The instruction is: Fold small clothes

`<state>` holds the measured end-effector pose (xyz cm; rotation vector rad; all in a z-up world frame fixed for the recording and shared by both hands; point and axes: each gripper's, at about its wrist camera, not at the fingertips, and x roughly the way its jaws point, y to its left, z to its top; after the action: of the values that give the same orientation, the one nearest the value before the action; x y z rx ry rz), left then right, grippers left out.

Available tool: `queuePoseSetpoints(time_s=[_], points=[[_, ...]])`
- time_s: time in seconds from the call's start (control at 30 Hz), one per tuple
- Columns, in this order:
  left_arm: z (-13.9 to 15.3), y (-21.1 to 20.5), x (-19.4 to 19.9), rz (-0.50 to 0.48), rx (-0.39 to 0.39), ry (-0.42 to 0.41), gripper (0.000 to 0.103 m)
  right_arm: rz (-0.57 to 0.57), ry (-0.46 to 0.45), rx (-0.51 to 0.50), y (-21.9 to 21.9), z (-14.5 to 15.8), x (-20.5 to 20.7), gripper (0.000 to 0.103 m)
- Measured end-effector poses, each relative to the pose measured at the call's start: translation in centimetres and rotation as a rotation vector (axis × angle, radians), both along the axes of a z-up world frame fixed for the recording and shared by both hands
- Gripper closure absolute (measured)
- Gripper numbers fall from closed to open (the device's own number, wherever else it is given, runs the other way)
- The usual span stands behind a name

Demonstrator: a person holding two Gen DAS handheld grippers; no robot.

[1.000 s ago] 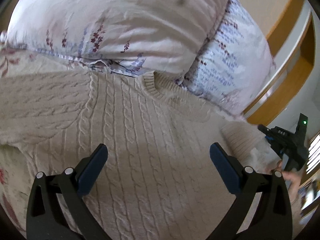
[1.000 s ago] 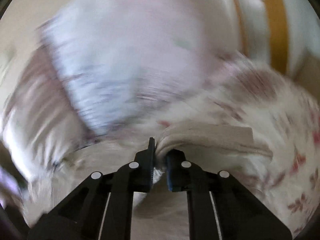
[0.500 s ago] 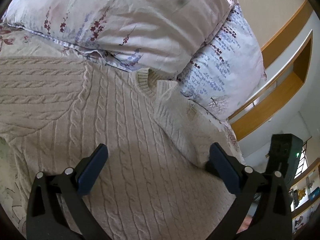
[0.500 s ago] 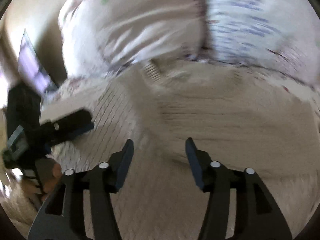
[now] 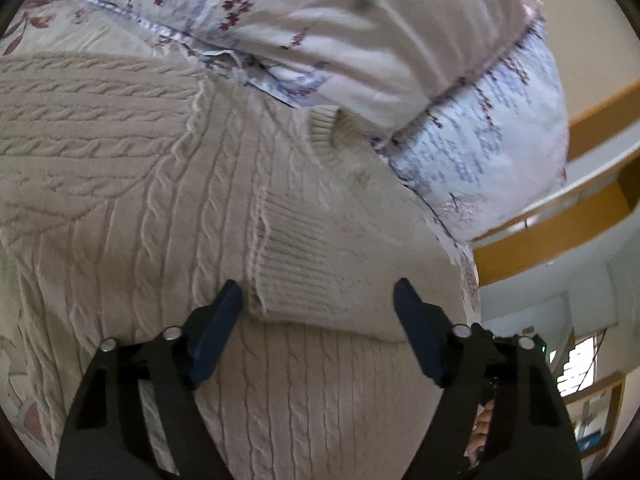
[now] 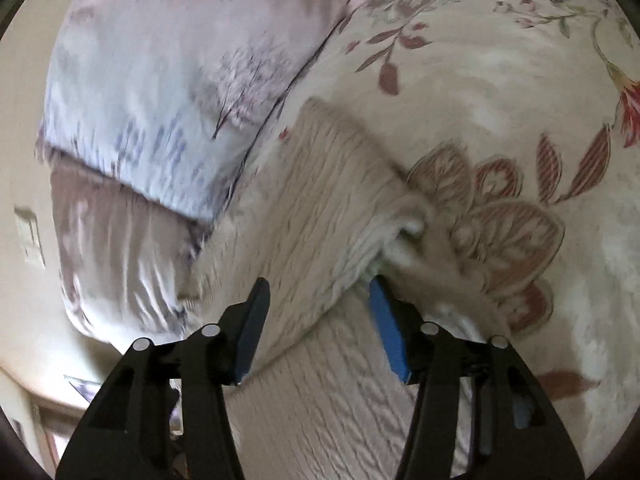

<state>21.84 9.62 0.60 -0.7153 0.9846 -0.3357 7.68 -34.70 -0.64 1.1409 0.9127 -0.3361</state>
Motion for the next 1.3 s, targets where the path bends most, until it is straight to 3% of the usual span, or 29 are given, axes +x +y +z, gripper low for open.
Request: queuePoseSetpoints(time_s=[0.13, 0.2, 0.23, 0.27, 0.4, 0.6, 0.7, 0.73, 0.83, 0.9, 0.93, 1.07, 1.23, 1.3], points=[[0.0, 0.0, 1.3, 0.018, 0.047, 0.011, 0.048, -0.022, -0.016, -0.037, -0.4, -0.2, 0.8, 0.059], [-0.1, -0.3, 1.7, 0.015, 0.074, 0.017, 0.061, -0.019, 0.008, -0.057, -0.5, -0.8, 1.5, 0.085], [0.0, -0.6, 2.2, -0.002, 0.099, 0.018, 0.082, -0.016, 0.007, -0.060, -0.3, -1.0, 1.9, 0.094], [0.0, -0.8, 2.5, -0.022, 0.107, 0.015, 0.094, -0.013, -0.013, -0.062, -0.1, -0.9, 1.9, 0.094], [0.7, -0.7, 3.4, -0.034, 0.184, -0.018, 0.095, -0.014, -0.067, -0.166, 1.4, 0.9, 1.2, 0.095], [0.6, -0.9, 4.1, -0.030, 0.300, -0.020, 0.096, 0.013, 0.043, -0.270, 2.8, 0.2, 1.2, 0.095], [0.5, -1.1, 3.9, -0.037, 0.341, -0.025, 0.089, 0.037, 0.075, -0.322, 3.3, 0.3, 1.5, 0.091], [0.6, -1.0, 3.6, -0.037, 0.337, -0.025, 0.082, 0.047, 0.083, -0.336, 3.6, 0.5, 1.6, 0.089], [1.7, 0.6, 1.7, -0.033, 0.271, -0.051, 0.049, 0.063, 0.081, -0.350, 4.2, 1.0, 0.9, 0.069], [2.5, 2.2, -0.3, -0.024, 0.237, -0.086, 0.040, 0.073, 0.059, -0.365, 4.9, 1.6, 0.1, 0.044], [3.0, 3.6, -1.7, -0.011, 0.223, -0.105, 0.037, 0.076, 0.056, -0.376, 5.2, 1.9, -0.2, 0.040], [3.5, 10.0, -6.8, 0.116, 0.227, -0.122, 0.037, 0.172, -0.027, -0.404, 7.5, 2.3, -0.5, 0.040], [1.9, 18.5, -11.6, 0.362, 0.202, -0.044, 0.043, 0.313, -0.110, -0.374, 10.4, 1.5, 0.6, 0.040], [0.8, 21.5, -12.5, 0.456, 0.150, -0.002, 0.048, 0.347, -0.109, -0.365, 11.0, 1.3, 1.1, 0.040]])
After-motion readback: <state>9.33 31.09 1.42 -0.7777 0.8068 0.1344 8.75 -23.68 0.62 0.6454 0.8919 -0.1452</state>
